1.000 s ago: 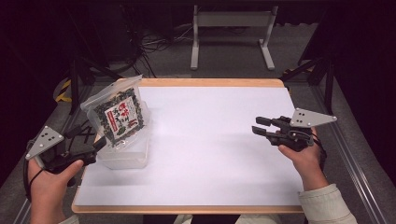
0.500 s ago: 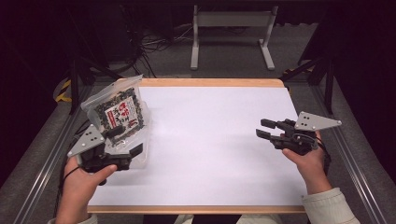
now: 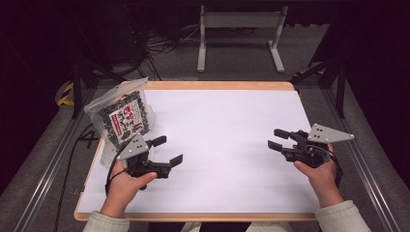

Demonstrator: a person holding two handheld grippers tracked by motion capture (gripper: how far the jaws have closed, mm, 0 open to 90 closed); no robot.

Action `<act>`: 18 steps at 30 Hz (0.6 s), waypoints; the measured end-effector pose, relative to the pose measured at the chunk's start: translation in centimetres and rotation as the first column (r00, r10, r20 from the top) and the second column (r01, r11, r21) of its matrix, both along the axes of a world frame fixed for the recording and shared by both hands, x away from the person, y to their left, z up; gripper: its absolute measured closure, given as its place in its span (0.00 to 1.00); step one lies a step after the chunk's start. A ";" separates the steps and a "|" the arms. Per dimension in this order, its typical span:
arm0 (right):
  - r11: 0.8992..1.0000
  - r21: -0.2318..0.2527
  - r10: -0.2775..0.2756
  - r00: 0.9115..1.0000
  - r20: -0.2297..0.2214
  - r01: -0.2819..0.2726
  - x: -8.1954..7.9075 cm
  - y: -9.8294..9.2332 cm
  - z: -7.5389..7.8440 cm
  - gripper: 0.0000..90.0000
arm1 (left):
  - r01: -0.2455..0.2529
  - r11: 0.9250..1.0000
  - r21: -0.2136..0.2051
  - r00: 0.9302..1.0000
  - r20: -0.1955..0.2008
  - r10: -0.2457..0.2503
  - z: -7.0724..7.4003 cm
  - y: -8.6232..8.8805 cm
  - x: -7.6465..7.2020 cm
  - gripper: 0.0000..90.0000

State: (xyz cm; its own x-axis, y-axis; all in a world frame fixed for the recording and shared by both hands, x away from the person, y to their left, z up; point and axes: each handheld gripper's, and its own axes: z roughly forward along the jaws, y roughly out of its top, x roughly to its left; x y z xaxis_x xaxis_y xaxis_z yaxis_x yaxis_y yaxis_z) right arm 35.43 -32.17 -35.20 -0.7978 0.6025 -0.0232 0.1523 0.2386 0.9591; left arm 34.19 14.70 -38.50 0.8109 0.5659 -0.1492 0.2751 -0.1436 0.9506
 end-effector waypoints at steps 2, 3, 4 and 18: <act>1.000 0.005 -0.005 1.000 -0.012 0.005 -0.1 -0.1 -0.6 0.54 | 0.010 1.000 0.007 1.000 -0.005 -0.010 -0.9 -0.9 0.1 0.14; 1.000 0.005 -0.006 1.000 -0.017 0.006 -0.1 -0.1 -0.9 0.54 | 0.010 1.000 0.009 1.000 -0.008 -0.010 -1.4 -1.4 0.2 0.14; 1.000 0.000 -0.009 1.000 -0.026 0.009 -0.2 -0.1 -1.5 0.53 | 0.010 1.000 0.013 1.000 -0.013 -0.009 -2.3 -2.1 0.3 0.15; 0.996 -0.031 -0.091 0.994 -0.058 0.089 -0.1 -0.2 -5.1 0.49 | 0.037 0.999 0.016 0.999 -0.025 -0.036 -6.2 -4.4 0.7 0.13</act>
